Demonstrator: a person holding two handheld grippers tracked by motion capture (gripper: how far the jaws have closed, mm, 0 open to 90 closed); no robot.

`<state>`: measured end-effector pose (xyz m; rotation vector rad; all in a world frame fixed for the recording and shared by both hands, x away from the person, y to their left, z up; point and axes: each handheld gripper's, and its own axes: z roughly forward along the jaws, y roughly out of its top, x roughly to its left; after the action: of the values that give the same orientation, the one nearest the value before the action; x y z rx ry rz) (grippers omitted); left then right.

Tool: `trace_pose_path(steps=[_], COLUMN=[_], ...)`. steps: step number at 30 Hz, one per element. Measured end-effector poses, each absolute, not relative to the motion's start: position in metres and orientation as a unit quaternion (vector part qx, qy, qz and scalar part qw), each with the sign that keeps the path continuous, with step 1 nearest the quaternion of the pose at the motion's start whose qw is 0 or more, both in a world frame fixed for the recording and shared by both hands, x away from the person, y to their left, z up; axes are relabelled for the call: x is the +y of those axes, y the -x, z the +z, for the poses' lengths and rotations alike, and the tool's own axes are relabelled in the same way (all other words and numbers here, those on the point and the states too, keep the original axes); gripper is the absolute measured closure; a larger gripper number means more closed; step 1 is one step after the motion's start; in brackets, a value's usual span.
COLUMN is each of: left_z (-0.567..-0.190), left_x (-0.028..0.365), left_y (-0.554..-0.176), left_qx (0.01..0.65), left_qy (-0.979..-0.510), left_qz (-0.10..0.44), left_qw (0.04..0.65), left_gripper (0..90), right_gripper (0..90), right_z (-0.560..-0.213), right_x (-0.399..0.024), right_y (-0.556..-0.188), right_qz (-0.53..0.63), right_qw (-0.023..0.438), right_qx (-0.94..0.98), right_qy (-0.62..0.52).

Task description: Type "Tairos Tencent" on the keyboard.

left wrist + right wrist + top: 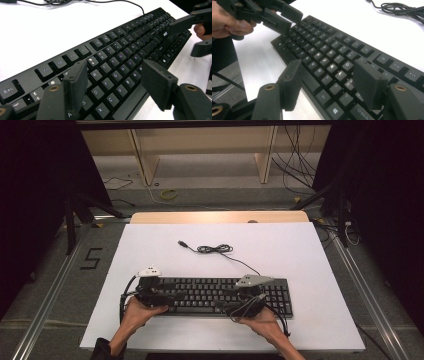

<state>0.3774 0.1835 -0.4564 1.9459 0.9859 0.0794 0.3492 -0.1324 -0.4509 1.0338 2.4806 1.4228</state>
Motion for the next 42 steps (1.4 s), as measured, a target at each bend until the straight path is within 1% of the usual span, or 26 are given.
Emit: trace_pose_path(steps=[3, 6, 13, 21, 30, 42], left_z=[-0.457, -0.458, -0.460, -0.466, -0.468, -0.472], left_x=[0.181, 0.177, 0.169, 0.155, 0.145, 0.142], left_y=[-0.381, -0.383, -0.389, -0.396, -0.402, -0.405], left_qx=[0.404, 0.400, 0.392, 0.382, 0.379, 0.382], left_qy=[-0.793, -0.799, -0.812, -0.830, -0.838, -0.843], left_qz=[0.028, 0.026, 0.029, 0.032, 0.037, 0.040], left_qw=[0.455, 0.449, 0.431, 0.404, 0.391, 0.378], left_gripper=[42.1, 48.1, 65.3, 79.5, 88.6, 89.0], right_gripper=[40.3, 39.5, 38.2, 36.5, 34.5, 33.9], right_z=[-0.452, -0.452, -0.453, -0.453, -0.453, -0.452], right_x=[-0.135, -0.137, -0.139, -0.143, -0.148, -0.151], right_y=[-0.347, -0.345, -0.341, -0.338, -0.335, -0.333], right_qz=[0.468, 0.470, 0.473, 0.474, 0.477, 0.475], right_qw=[0.049, 0.048, 0.049, 0.054, 0.060, 0.057], right_qx=[0.814, 0.814, 0.813, 0.810, 0.806, 0.806], right_qy=[-0.340, -0.339, -0.337, -0.341, -0.345, -0.349])
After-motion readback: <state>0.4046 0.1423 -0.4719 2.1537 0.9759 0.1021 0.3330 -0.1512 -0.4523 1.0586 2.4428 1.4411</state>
